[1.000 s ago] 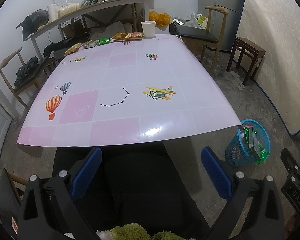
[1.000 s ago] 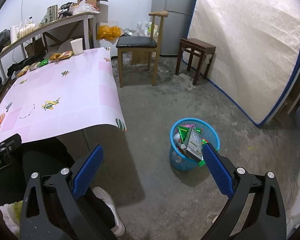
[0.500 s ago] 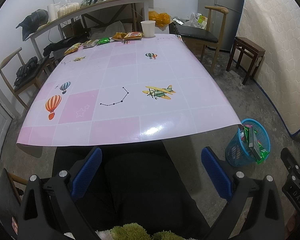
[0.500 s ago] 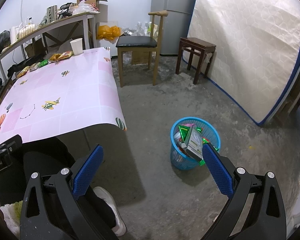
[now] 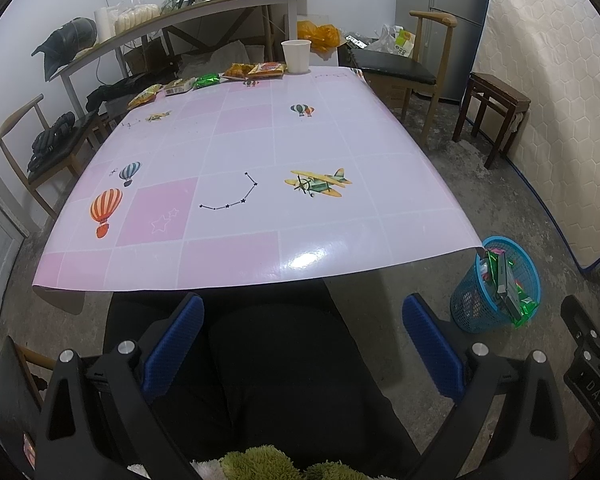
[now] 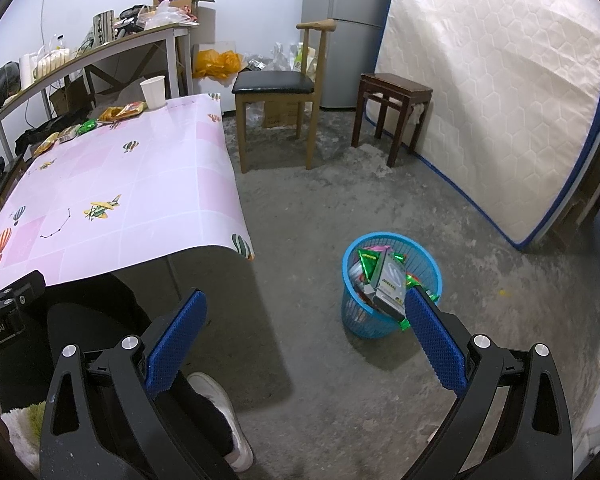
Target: Collect trash
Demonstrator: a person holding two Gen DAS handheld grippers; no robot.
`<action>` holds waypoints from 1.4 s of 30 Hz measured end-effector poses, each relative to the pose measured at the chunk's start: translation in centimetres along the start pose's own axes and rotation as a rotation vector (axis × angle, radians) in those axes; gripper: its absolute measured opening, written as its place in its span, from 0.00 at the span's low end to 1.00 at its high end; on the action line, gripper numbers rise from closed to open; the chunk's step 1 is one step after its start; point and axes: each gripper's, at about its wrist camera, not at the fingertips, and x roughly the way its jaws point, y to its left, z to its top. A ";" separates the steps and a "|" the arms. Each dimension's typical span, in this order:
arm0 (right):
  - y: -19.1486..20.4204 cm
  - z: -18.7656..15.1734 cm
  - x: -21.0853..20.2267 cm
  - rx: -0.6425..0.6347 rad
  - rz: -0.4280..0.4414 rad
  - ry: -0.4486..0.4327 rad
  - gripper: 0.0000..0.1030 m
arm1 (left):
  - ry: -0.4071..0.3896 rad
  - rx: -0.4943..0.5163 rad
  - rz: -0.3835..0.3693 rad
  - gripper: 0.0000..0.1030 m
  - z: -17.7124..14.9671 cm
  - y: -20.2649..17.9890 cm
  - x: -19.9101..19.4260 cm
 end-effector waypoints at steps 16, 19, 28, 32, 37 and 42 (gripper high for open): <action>0.1 -0.2 0.0 0.002 0.001 -0.002 0.93 | 0.002 0.002 0.001 0.95 -0.1 0.0 0.0; 0.3 -0.3 0.0 0.003 0.001 0.001 0.93 | -0.002 0.002 0.000 0.95 -0.1 0.1 -0.1; 0.7 -0.3 -0.1 0.003 0.002 -0.005 0.93 | -0.014 0.009 -0.006 0.95 -0.4 0.2 -0.3; 0.7 -0.3 -0.1 0.003 0.002 -0.005 0.93 | -0.016 0.007 -0.008 0.95 -0.4 0.4 -0.4; 0.9 -0.1 -0.2 0.001 0.002 -0.007 0.93 | -0.015 0.008 -0.009 0.95 -0.3 0.5 -0.3; 1.1 0.0 -0.3 0.000 0.003 -0.006 0.93 | -0.015 0.005 -0.009 0.95 -0.3 0.5 -0.3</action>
